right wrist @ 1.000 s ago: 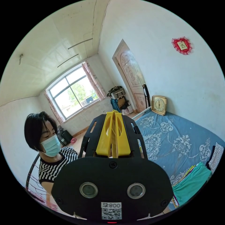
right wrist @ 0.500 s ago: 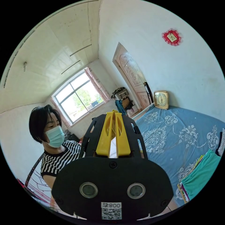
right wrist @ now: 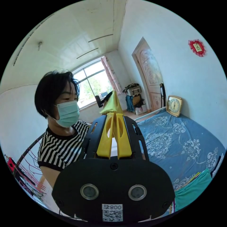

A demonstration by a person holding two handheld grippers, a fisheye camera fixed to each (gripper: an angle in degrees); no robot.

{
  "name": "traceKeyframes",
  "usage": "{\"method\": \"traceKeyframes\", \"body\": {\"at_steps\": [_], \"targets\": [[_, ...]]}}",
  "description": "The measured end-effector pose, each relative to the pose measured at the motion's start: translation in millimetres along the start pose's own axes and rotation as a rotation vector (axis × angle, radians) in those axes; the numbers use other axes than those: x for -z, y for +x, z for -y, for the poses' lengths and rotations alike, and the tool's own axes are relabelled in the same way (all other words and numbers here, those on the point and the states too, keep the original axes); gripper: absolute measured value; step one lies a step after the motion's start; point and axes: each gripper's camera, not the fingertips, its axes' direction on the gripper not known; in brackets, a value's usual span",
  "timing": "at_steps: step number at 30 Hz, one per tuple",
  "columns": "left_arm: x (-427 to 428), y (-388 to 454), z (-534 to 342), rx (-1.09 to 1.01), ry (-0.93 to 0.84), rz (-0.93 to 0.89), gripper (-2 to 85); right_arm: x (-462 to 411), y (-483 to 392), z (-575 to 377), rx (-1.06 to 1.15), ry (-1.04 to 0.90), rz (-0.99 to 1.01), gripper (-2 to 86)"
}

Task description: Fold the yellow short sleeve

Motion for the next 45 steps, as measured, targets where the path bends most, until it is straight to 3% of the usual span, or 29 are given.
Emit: {"method": "traceKeyframes", "body": {"at_steps": [5, 8, 14, 16, 19, 26, 33, 40, 45], "targets": [[-174.7, -29.7, -6.0, 0.002, -0.159, -0.02, 0.6, -9.3, 108.3, -17.0, -0.168, 0.006, -0.114, 1.5], [-312.6, -41.2, -53.0, 0.008, -0.347, -0.049, 0.7, -15.5, 202.8, -56.2, -0.35, -0.028, -0.234, 1.7], [-575.8, -45.9, -271.7, 0.084, -0.858, -0.148, 1.2, -36.9, 408.2, -226.7, -0.889, -0.114, -0.312, 2.3], [-648.1, -46.7, -376.8, 0.139, -1.118, -0.159, 1.5, -42.1, 447.1, -282.0, -1.033, -0.138, -0.347, 2.5], [-681.3, -50.7, -464.5, 0.128, -1.259, -0.148, 2.2, -58.1, 474.7, -331.3, -1.114, -0.165, -0.381, 3.8], [-627.4, -103.1, -540.3, 0.29, -1.226, -0.287, 9.6, -231.1, 472.5, -287.6, -0.73, -0.454, -0.36, 6.9], [-606.6, -100.6, -615.7, 0.285, -1.346, -0.22, 10.9, -391.1, 460.6, -279.1, -0.503, -0.681, -0.404, 7.5], [-672.4, -73.5, -647.0, 0.123, -1.351, -0.163, 9.8, -440.0, 436.2, -299.0, -0.428, -0.814, -0.506, 8.2], [-676.0, -73.0, -648.6, 0.032, -1.362, -0.075, 3.4, -458.8, 421.9, -315.8, -0.407, -0.869, -0.547, 6.9]]}}
